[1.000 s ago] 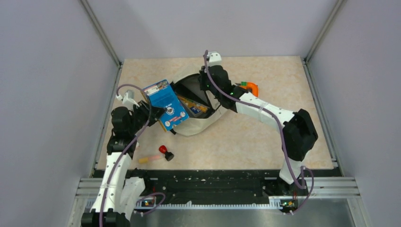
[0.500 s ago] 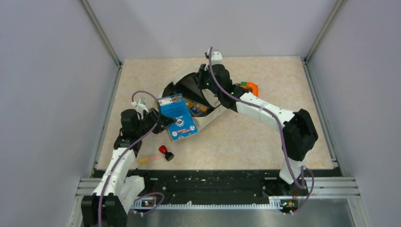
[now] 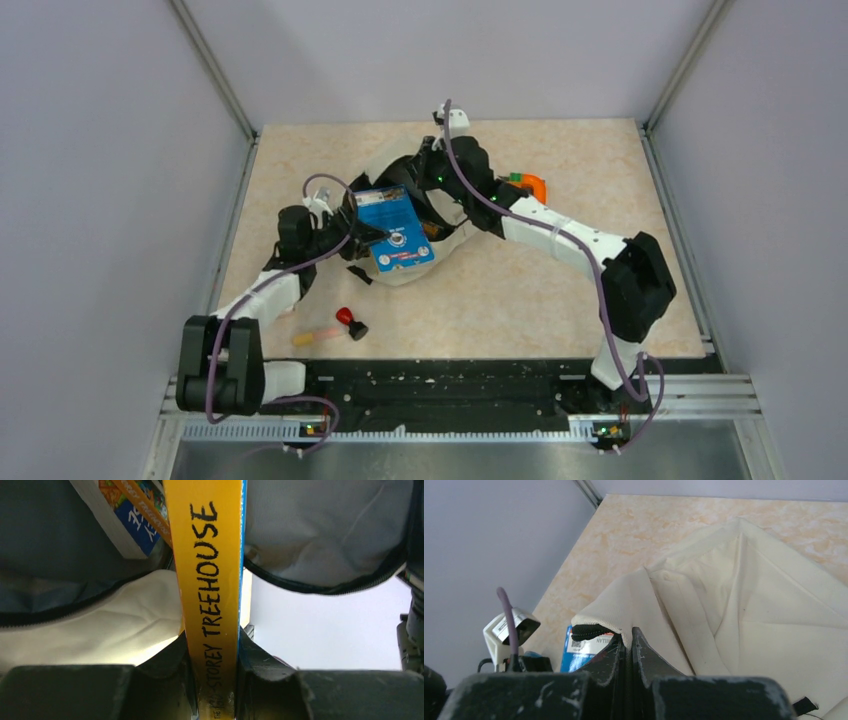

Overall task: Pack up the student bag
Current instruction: Place the book in the student bag.

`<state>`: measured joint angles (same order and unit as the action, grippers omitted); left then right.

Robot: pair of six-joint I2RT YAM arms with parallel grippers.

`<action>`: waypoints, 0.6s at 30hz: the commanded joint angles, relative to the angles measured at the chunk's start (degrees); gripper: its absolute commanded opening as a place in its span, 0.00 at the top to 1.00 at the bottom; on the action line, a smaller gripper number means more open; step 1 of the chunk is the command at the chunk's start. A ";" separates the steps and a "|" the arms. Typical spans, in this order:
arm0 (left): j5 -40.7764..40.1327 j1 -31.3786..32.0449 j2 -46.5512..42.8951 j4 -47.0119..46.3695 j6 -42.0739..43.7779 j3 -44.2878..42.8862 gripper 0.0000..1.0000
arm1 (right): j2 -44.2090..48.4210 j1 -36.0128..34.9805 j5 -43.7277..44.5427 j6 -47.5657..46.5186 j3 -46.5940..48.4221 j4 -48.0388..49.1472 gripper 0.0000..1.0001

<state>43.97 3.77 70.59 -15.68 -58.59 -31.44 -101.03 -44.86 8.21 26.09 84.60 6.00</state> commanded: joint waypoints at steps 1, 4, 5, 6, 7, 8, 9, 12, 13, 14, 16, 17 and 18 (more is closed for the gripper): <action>0.15 0.10 5.10 -15.46 -4.99 -3.82 1.00 | 5.57 -0.03 -1.38 -0.27 -0.20 5.33 1.00; -0.83 0.10 10.16 -21.50 -8.25 -4.47 1.00 | 6.08 -0.06 -1.78 -0.48 -0.76 5.44 1.00; -1.08 0.10 11.83 -24.70 -9.86 -4.41 1.00 | 6.17 -0.10 -2.02 -0.54 -0.87 5.47 1.00; -1.24 0.05 13.49 -27.74 -11.91 -4.37 1.00 | 6.32 -0.12 -2.27 -0.65 -0.94 5.43 1.00; -1.40 0.01 14.93 -30.22 -13.60 -4.48 1.00 | 6.49 -0.11 -2.43 -0.68 -0.99 5.35 1.00; -1.91 0.01 16.02 -31.57 -14.54 -4.69 1.00 | 6.73 -0.15 -2.49 -0.88 -1.03 5.18 1.00; -3.11 0.01 17.01 -31.37 -14.80 -5.19 1.00 | 7.04 -0.17 -2.43 -0.99 -1.20 5.09 1.00; -6.40 -0.09 19.59 -29.62 -14.49 -6.60 1.00 | 8.33 -0.14 -2.08 -1.50 -2.45 5.44 1.00; -6.88 -0.06 20.19 -29.64 -14.95 -6.83 1.00 | 8.71 -0.16 -1.90 -1.67 -2.76 5.50 1.00; -7.59 -0.07 20.55 -29.67 -15.39 -6.74 1.00 | 9.07 -0.14 -1.71 -1.90 -3.09 5.45 1.00; -9.67 -0.04 20.37 -28.53 -15.67 -6.25 1.00 | 9.70 -0.14 -1.03 -2.39 -3.56 5.50 1.00; -10.47 -0.06 20.07 -27.33 -15.46 -6.09 1.00 | 9.98 -0.14 -0.64 -2.50 -3.76 5.66 1.00; -11.16 0.00 19.73 -25.97 -15.04 -5.90 1.00 | 10.18 -0.14 -0.54 -2.63 -3.92 5.87 1.00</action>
<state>38.20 3.84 91.29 -37.54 -72.64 -35.53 -96.53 -44.86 6.68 24.43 80.49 6.63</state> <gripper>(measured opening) 0.296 0.020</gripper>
